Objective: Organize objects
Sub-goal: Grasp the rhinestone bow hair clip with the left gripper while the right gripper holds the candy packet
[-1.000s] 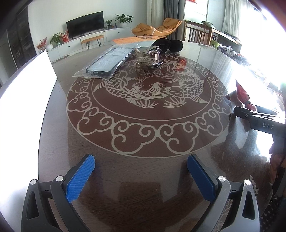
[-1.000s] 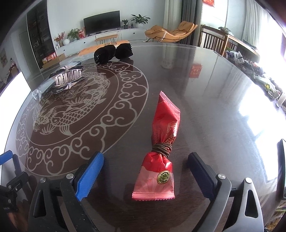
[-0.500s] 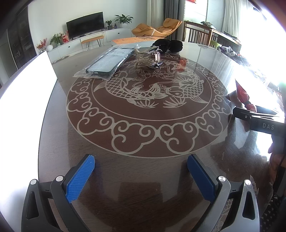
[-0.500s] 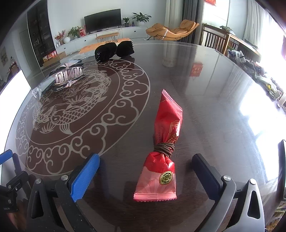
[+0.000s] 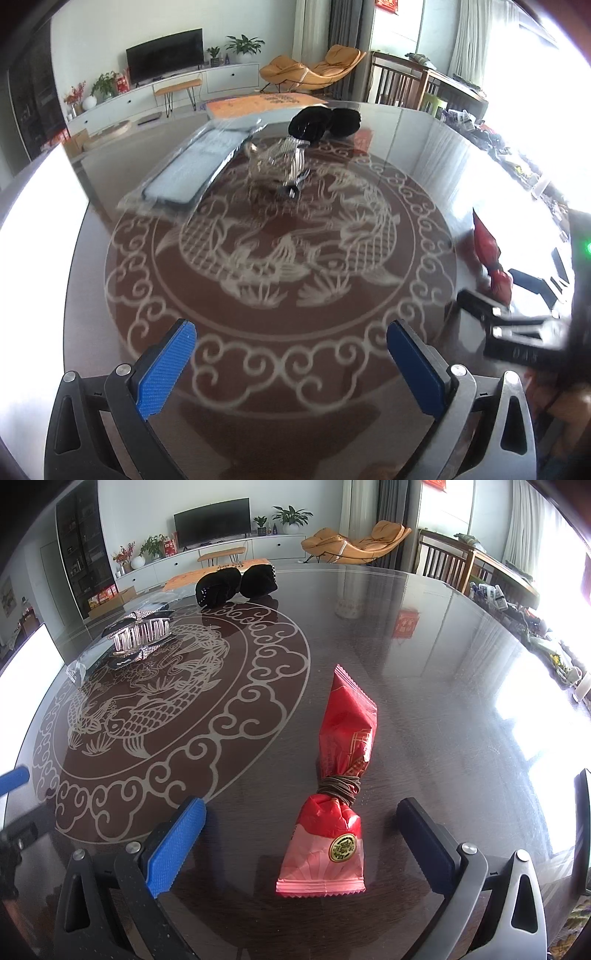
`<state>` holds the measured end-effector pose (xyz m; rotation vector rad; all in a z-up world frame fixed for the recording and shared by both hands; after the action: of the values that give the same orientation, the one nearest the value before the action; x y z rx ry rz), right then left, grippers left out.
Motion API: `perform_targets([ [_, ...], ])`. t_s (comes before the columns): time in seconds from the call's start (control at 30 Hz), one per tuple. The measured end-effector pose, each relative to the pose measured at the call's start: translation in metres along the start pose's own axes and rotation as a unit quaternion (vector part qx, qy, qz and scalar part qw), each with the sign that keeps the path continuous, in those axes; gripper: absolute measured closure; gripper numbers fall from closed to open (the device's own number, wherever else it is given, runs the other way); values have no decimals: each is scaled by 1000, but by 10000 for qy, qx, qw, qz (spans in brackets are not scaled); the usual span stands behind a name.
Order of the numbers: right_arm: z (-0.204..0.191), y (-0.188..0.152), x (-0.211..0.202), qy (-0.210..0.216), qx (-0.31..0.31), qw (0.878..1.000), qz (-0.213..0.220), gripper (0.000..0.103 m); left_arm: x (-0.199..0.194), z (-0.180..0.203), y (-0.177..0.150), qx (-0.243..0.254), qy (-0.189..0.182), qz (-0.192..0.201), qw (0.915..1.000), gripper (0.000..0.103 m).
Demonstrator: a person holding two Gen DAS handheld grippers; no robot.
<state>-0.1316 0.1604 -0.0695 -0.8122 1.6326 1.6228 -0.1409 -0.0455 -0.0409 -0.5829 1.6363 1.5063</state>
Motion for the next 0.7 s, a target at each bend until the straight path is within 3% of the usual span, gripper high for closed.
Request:
perform_targets([
  [0.23,0,0,0,3,-3,10000,-1,0,64,-6,97,53,178,62,9998,0],
  [0.33,0,0,0,3,-4,10000,-1,0,89,-16,124,-194,193,45,9996,0],
  [0.47,1,0,0,4,-4,10000,-1,0,110,-19,136,-419,-72,36,9991,2],
  [0.5,1,0,0,4,-4,10000,-1,0,112,-17,137,-387,-124,79,9991,24],
  [0.57,1,0,0,8,-5,10000,-3,0,114,-14,131,-292,-85,45,9995,54],
  [0.7,1,0,0,8,-5,10000,-3,0,102,-5,110,-135,61,178,9997,55],
])
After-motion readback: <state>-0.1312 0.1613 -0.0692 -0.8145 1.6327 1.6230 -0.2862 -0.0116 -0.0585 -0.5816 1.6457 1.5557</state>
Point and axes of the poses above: each gripper's, at about its wrist camera, not at the fingertips, and x roughly the way its jaws point, z to its right, y to its top, the point moved 2 cm from there along x, roughly the way its jaws point
